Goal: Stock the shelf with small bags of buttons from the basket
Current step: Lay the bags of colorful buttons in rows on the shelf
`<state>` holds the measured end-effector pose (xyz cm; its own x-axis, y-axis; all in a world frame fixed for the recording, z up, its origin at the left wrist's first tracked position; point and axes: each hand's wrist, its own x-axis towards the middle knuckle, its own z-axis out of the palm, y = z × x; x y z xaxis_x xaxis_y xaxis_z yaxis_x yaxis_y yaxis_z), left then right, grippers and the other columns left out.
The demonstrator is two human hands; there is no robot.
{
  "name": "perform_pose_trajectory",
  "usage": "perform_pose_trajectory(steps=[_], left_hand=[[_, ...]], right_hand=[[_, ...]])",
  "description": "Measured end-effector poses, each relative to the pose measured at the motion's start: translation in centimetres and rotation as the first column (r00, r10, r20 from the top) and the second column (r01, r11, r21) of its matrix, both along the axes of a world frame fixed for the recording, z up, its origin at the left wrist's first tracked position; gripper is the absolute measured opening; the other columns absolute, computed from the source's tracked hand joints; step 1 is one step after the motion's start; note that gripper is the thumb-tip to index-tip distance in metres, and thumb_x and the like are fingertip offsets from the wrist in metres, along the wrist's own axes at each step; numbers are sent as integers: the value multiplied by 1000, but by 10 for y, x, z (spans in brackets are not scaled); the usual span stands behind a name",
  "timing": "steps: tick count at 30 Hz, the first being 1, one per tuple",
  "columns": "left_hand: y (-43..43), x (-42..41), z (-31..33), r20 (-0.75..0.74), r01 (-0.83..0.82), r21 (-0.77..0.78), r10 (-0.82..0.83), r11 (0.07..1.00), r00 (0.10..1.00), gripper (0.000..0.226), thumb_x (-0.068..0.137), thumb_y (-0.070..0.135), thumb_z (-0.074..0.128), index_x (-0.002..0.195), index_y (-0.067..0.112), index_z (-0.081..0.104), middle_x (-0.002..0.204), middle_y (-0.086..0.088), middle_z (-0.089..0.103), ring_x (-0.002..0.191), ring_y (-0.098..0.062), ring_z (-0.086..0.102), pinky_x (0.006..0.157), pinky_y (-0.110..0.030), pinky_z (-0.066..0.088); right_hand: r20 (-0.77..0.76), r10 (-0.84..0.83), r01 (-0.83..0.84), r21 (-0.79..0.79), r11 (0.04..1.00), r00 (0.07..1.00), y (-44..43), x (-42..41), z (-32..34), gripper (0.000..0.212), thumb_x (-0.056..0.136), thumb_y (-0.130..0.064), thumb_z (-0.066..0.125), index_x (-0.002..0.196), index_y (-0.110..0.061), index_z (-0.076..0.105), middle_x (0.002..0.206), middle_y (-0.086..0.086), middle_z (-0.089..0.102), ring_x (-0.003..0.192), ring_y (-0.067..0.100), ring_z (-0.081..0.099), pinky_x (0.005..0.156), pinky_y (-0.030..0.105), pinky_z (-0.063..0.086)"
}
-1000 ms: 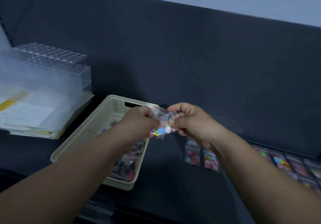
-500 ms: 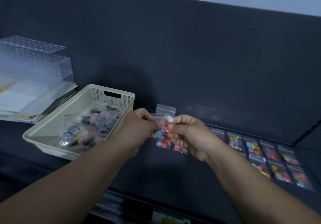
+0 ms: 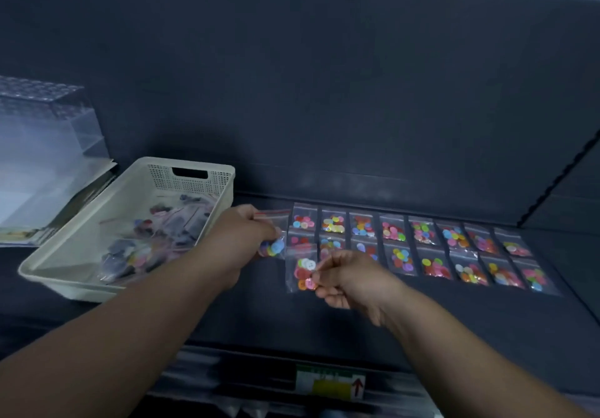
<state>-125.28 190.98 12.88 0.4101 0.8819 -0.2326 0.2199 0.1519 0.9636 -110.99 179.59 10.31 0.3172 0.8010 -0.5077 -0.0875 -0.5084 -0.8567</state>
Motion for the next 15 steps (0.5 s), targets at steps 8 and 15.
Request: perform_pose_trajectory(steps=[8, 15], left_hand=[[4, -23, -13, -4, 81, -96, -82, 992, 997, 17, 80, -1, 66, 73, 10, 56, 74, -10, 64, 70, -23, 63, 66, -30, 54], [3, -29, -11, 68, 84, -143, -75, 986, 995, 10, 83, 2, 65, 82, 11, 60, 89, -10, 68, 82, -23, 66, 69, -32, 55]], right_hand=[[755, 162, -116, -115, 987, 636, -5, -21, -15, 17, 85, -21, 64, 77, -13, 51, 69, 2, 60, 58, 14, 55, 51, 28, 42], [950, 171, -476, -27, 879, 261, -11, -18, -42, 27, 91, -20, 56, 116, -21, 64, 119, -7, 59, 112, 14, 46, 93, 12, 29]])
